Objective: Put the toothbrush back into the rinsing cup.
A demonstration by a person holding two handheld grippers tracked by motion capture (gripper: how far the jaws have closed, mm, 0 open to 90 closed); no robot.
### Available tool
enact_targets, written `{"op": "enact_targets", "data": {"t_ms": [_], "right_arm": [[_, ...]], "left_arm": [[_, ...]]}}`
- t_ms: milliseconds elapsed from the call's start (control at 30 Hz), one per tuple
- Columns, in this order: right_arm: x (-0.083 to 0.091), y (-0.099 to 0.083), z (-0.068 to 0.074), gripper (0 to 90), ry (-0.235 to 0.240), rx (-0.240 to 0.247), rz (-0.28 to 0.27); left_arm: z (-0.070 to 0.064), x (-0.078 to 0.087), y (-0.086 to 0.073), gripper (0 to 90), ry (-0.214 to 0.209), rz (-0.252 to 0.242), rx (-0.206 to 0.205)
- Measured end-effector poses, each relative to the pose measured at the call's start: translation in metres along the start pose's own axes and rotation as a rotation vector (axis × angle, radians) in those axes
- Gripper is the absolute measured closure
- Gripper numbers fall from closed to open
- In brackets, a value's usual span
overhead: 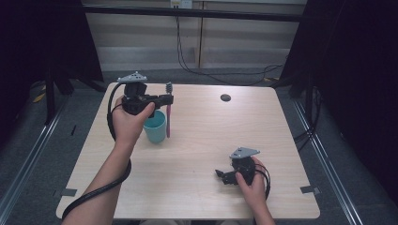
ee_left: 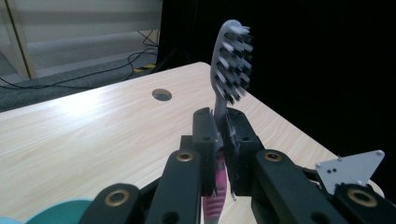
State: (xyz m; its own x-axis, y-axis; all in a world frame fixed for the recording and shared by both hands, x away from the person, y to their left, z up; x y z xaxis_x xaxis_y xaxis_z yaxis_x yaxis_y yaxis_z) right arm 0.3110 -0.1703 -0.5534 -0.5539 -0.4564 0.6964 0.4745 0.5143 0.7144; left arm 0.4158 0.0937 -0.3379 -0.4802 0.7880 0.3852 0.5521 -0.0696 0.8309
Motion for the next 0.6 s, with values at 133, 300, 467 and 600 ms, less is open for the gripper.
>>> {"op": "enact_targets", "data": {"t_ms": [133,300,467,600], "right_arm": [[0.000,0.000,0.000,11.8,0.000,0.001,-0.001],[0.000,0.000,0.000,11.8,0.000,0.002,-0.001],[0.000,0.000,0.000,11.8,0.000,0.002,-0.001],[0.000,0.000,0.000,11.9,0.000,0.002,0.000]], "left_arm": [[0.003,0.001,0.004,84.2,0.000,-0.009,-0.004],[0.007,0.001,0.006,84.2,0.016,-0.012,-0.008],[0.010,0.001,0.009,84.2,0.020,-0.011,-0.010],[0.015,0.002,0.011,84.2,0.022,-0.018,-0.012]]}}
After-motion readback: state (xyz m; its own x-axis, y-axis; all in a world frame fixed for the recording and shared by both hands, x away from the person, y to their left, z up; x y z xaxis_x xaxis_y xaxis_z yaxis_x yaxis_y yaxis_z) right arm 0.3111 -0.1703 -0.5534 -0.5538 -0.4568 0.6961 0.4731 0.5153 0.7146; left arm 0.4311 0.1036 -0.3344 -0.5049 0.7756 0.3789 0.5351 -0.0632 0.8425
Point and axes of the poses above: each handheld gripper's, and its own axes: x roughly backward along the jaws, y roughly out of its top, z roughly to its left, the point moved 6 cm from there along -x, roughly forward along the jaws, and after that the axes turned 8 degrees about x, right-handed, at the moved point
